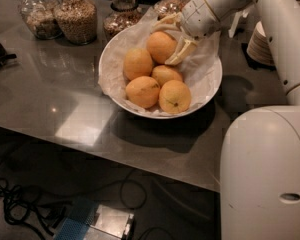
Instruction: Pick orange from white bowl
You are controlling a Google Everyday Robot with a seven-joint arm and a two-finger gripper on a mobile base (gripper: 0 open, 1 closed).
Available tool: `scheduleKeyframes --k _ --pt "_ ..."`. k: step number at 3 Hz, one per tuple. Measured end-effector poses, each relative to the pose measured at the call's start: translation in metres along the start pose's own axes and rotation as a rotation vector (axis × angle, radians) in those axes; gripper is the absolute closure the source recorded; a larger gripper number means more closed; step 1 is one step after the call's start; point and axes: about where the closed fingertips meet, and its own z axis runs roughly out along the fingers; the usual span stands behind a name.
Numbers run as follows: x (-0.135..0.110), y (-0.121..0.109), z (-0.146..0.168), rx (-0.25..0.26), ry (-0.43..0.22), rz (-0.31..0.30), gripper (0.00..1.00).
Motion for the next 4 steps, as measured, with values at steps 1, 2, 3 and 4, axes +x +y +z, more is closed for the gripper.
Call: scheduleKeyframes --k 1,2,3,4 --pt "0.0 -0.003 0.004 -0.018 -0.001 -0.002 0.14" --pt "-0.003 -0.006 0.0 -0.018 -0.001 -0.002 0.18" --pt "-0.004 -0.007 -0.001 -0.018 -0.001 -0.002 0.42" --pt "0.002 -0.006 -0.015 0.053 0.027 0.011 0.65"
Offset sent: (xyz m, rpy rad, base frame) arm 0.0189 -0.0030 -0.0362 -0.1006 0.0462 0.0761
